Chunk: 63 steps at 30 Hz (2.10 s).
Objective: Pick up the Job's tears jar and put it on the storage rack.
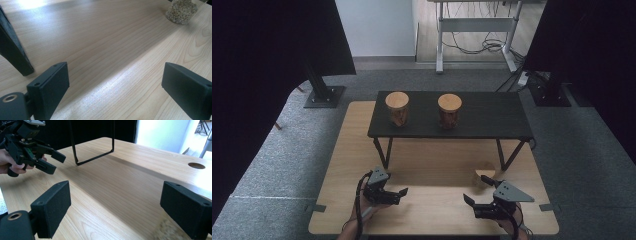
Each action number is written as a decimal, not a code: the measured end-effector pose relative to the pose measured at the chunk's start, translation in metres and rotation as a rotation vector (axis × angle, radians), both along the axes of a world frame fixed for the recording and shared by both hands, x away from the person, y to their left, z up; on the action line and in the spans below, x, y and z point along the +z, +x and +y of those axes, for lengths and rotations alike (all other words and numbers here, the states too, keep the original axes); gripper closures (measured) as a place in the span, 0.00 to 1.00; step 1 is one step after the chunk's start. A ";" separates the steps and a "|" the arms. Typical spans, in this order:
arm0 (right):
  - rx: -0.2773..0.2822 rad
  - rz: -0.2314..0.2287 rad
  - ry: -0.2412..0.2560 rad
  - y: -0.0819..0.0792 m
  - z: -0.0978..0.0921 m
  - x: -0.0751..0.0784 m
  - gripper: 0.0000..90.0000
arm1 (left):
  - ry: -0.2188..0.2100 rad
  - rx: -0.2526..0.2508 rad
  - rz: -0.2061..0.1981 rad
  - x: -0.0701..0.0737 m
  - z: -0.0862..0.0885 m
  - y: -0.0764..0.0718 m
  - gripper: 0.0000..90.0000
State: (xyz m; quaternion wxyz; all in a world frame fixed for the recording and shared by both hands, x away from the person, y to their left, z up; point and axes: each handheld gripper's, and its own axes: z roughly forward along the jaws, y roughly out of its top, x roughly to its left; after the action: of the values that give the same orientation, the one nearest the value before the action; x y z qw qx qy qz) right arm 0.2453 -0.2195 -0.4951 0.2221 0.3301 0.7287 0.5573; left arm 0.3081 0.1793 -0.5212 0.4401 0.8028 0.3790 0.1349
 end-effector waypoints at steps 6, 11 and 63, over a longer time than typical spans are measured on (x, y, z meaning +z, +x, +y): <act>-0.023 0.003 -0.008 0.001 -0.017 0.000 0.09 | 0.003 0.002 0.001 -0.001 0.001 0.001 0.08; -0.057 0.020 -0.013 0.005 -0.028 -0.005 0.09 | 0.005 0.000 0.000 0.000 0.000 0.000 0.08; -0.131 0.182 -0.154 0.082 -0.030 -0.050 0.07 | 0.009 0.005 0.007 -0.002 -0.001 0.001 0.08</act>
State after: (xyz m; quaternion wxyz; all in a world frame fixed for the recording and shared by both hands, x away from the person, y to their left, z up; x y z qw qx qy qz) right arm 0.3278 -0.2491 -0.5447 0.2157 0.4082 0.7633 0.4518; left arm 0.3090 0.1787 -0.5234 0.4350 0.8041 0.3822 0.1348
